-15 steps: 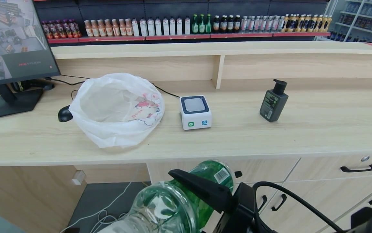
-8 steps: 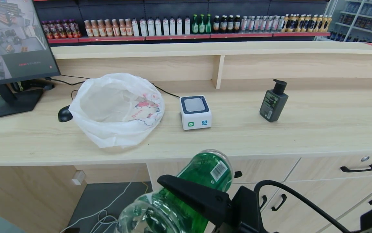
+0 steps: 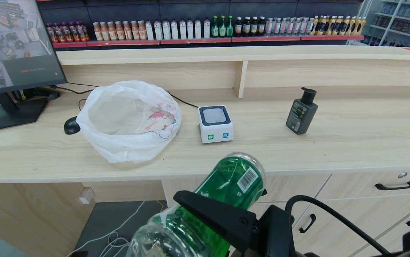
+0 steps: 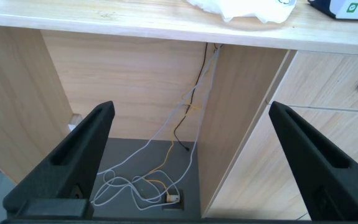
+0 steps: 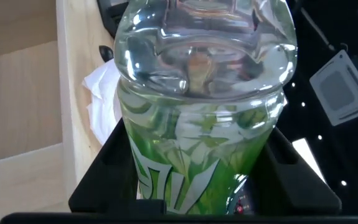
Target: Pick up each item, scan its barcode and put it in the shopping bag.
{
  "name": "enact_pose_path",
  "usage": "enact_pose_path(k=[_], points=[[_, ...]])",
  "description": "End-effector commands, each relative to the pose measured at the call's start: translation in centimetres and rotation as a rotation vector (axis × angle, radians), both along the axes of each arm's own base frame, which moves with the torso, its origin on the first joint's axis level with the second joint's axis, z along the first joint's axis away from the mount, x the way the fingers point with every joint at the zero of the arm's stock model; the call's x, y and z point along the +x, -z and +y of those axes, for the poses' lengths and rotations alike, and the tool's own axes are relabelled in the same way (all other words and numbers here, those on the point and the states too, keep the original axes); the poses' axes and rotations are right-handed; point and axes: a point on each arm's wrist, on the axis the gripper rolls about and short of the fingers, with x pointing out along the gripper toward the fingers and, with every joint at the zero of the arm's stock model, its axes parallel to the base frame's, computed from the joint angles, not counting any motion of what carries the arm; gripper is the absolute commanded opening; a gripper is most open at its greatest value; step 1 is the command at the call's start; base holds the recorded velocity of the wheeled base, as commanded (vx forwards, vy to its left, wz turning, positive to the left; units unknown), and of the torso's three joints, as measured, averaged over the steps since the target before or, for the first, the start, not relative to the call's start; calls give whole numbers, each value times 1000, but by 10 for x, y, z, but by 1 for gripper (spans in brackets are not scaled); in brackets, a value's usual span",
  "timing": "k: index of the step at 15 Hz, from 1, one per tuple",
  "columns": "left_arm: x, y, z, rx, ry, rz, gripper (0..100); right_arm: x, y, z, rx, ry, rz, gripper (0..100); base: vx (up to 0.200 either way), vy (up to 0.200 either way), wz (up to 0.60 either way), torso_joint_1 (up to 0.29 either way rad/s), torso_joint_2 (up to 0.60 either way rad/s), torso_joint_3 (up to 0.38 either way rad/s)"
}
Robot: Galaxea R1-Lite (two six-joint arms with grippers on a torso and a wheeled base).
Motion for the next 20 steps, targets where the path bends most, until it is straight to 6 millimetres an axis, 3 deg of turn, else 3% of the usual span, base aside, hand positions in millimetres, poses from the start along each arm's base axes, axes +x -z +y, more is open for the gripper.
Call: enact_pose_path(k=[1, 20], points=[[0, 0, 0, 0, -1, 0, 100, 0, -2, -1, 4, 3, -12, 0, 0, 0, 0, 0, 0, 0], [0, 0, 0, 0, -1, 0, 100, 4, -1, -2, 7, 16, 0, 0, 0, 0, 0, 0, 0, 0]])
